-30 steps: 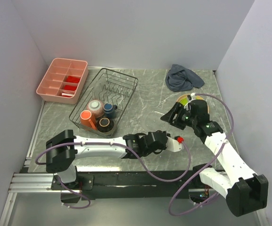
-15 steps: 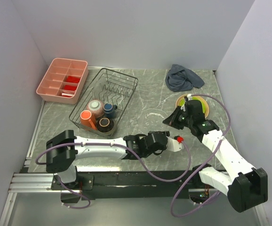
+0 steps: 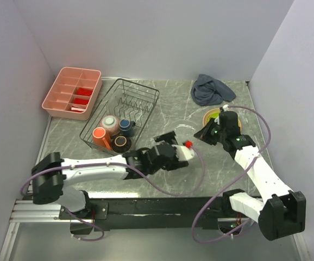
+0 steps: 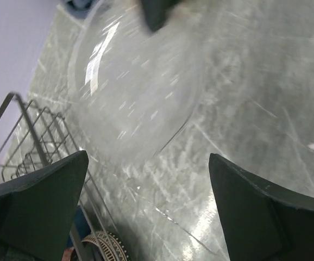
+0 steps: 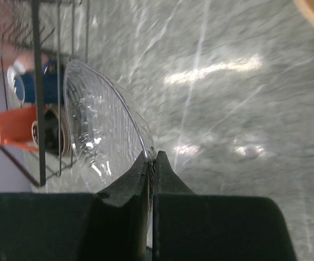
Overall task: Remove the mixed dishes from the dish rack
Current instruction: Place the plate at the center of the board.
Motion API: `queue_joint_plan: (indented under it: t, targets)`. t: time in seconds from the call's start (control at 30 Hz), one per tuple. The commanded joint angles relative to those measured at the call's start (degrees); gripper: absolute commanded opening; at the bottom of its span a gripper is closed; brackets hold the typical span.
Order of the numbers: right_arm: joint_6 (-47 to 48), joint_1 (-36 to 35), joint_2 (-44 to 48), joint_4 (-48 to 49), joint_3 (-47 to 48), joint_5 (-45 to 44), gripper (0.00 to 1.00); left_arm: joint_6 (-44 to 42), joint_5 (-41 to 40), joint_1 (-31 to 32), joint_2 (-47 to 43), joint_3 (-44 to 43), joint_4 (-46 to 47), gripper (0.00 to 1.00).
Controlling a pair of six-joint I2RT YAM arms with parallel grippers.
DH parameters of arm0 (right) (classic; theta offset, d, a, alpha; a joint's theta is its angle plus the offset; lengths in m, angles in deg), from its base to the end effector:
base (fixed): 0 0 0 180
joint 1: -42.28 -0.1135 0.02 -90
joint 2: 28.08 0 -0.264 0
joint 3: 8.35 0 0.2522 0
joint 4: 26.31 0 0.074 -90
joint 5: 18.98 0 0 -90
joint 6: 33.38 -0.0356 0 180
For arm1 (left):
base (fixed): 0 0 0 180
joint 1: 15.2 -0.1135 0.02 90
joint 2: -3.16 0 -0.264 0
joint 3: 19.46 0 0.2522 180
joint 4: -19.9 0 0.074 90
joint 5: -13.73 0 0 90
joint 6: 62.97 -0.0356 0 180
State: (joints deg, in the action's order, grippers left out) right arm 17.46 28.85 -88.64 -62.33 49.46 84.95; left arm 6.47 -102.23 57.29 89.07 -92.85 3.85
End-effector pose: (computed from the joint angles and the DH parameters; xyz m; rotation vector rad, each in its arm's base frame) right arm 0.2186 0.0610 0.2633 0.3864 2.3057 0.7513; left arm 0.1173 -0.3200 0.2715 1.2618 1.5734 -0.1057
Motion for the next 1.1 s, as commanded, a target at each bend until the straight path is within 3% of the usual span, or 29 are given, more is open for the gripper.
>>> queue_joint_plan:
  t: [0.0, 0.27, 0.5, 0.57, 0.77, 1.07]
  targets:
    - [0.0, 6.8, -0.8, 2.9, 2.1, -0.1, 0.0, 6.5, 3.5, -5.1, -7.6, 3.5, 3.8, 0.99]
    - [-1.8, 19.7, -2.5, 5.9, 0.7, 0.9, 0.0, 19.8, 13.6, -22.4, -23.2, 13.0, 4.9, 0.99]
    - [-6.8, 30.1, -5.6, 10.0, -1.2, 2.1, 0.0, 31.4, 20.6, -46.8, -36.0, 24.0, 6.2, 0.99]
    - [-7.7, 33.0, -6.9, 11.1, -1.4, 2.3, 0.0, 32.8, 17.5, -50.8, -38.3, 25.1, 5.4, 0.99]
    - [-8.9, 37.4, -14.1, 13.3, 0.1, 2.6, 0.02, 31.7, 7.2, -51.5, -40.2, 25.9, 6.2, 0.99]
    - [-7.3, 37.7, -24.3, 14.6, 4.1, 3.8, 0.07, 30.7, 5.5, -51.5, -40.2, 26.1, 7.6, 0.99]
